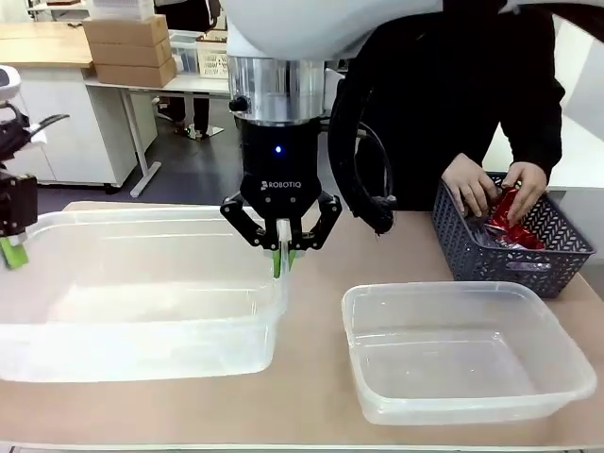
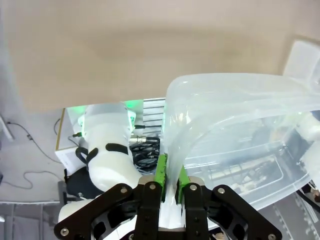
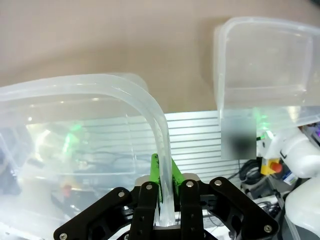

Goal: Sort the waste into each basket.
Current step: Pick up the Organizing box on the left side of the table and lift it.

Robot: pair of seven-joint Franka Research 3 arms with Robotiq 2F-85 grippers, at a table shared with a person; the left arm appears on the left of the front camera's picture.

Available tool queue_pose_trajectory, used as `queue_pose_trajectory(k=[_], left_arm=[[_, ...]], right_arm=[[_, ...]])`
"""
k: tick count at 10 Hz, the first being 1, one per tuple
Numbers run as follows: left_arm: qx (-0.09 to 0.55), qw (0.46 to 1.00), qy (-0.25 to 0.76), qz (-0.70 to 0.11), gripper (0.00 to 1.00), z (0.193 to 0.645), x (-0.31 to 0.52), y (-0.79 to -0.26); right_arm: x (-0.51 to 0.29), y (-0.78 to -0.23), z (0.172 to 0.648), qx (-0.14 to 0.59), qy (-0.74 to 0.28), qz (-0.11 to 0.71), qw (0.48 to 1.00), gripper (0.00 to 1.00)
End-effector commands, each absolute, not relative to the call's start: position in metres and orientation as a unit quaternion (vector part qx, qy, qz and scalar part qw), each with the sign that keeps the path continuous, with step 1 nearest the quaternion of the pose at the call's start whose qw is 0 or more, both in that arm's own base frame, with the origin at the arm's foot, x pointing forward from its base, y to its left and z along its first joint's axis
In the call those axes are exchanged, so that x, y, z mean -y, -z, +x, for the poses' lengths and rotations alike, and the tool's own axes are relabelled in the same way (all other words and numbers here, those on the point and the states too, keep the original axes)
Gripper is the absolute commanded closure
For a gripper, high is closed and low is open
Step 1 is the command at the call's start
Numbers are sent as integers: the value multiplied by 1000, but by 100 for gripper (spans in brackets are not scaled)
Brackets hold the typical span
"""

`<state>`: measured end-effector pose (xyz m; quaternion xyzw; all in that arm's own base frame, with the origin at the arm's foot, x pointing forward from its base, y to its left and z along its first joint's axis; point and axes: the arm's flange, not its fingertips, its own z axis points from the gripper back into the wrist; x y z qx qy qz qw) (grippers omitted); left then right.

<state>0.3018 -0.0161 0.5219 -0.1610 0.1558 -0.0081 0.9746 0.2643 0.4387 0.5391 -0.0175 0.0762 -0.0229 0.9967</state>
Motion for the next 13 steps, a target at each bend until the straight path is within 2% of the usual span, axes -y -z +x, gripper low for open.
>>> queue_pose_trajectory(k=[1,2,4,8,9,11,13], left_arm=[[-148,975,10,-165,92,303,15,-534],[-165,970,5,-177,92,301,28,-521],[-149,955,-40,-253,92,318,67,-523],[-166,950,-81,-252,92,349,171,-512],[-176,952,-70,-239,92,360,197,-512],[-182,959,-22,-216,92,370,238,-515],[-172,954,-64,-237,92,363,251,-508]], right_arm=[[-439,-527,261,-71,24,-19,997,100],[-439,-539,264,-76,23,-17,997,94],[-391,-524,270,-52,27,-35,998,94],[-298,-519,270,-36,-2,3,999,94],[-285,-520,263,-27,-5,-6,1000,94],[-273,-518,253,-14,11,29,999,94],[-269,-517,258,-1,26,35,999,94]])
